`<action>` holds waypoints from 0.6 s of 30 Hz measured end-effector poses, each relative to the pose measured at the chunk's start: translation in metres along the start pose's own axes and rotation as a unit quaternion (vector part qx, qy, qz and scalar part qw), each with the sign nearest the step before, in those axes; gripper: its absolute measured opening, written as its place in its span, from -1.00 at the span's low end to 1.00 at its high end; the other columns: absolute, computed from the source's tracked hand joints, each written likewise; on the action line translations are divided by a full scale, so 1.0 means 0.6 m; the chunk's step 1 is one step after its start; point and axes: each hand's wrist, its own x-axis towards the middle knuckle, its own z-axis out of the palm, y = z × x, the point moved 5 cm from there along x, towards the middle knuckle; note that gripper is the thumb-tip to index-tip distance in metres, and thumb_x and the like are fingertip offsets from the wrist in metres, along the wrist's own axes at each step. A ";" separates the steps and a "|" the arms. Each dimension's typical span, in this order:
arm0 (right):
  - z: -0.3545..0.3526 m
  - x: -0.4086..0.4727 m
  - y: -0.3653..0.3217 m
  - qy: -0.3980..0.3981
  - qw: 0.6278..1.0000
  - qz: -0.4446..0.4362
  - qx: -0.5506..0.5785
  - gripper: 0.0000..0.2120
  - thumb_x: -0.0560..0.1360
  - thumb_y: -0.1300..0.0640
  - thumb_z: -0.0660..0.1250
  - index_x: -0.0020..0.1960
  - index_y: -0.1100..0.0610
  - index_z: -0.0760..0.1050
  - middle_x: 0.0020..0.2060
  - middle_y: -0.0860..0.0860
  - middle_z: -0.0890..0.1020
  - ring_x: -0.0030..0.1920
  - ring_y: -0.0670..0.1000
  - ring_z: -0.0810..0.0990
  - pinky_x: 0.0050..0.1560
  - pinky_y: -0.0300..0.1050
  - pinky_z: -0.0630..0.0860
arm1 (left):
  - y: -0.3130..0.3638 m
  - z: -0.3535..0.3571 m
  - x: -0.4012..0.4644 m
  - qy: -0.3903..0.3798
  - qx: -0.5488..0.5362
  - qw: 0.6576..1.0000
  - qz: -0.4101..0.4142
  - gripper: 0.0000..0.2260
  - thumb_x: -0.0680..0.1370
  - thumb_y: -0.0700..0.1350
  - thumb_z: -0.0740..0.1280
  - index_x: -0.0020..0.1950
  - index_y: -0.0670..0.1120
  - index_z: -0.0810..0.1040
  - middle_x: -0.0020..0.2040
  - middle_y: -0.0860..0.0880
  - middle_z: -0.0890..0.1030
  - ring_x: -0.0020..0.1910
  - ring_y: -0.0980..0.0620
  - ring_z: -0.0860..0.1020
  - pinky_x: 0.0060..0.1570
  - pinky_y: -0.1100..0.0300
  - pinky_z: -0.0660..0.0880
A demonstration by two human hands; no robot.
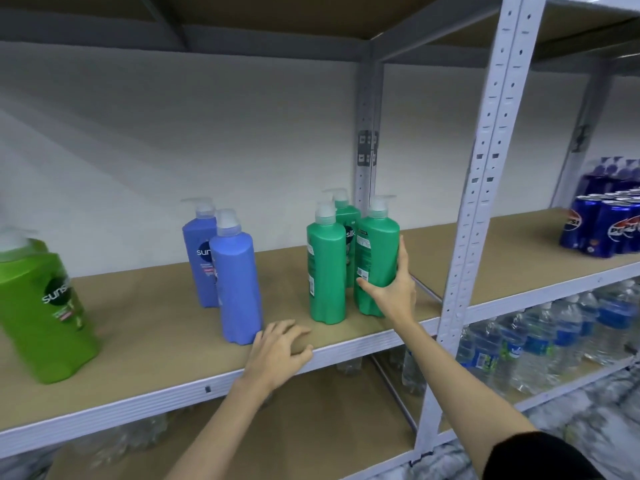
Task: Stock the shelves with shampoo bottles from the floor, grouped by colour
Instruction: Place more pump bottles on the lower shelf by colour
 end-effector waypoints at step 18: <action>0.089 -0.189 -0.105 0.092 0.951 -0.295 -0.001 -0.51 0.43 0.12 0.36 0.31 0.21 0.34 0.25 0.23 0.44 0.27 0.16 0.37 0.36 -0.04 0.26 | -0.086 -0.086 -0.156 0.307 -0.095 0.945 0.064 -0.80 0.50 -0.14 0.23 0.02 -0.17 0.58 0.00 -0.08 0.59 0.05 0.05 0.50 0.11 0.20 0.42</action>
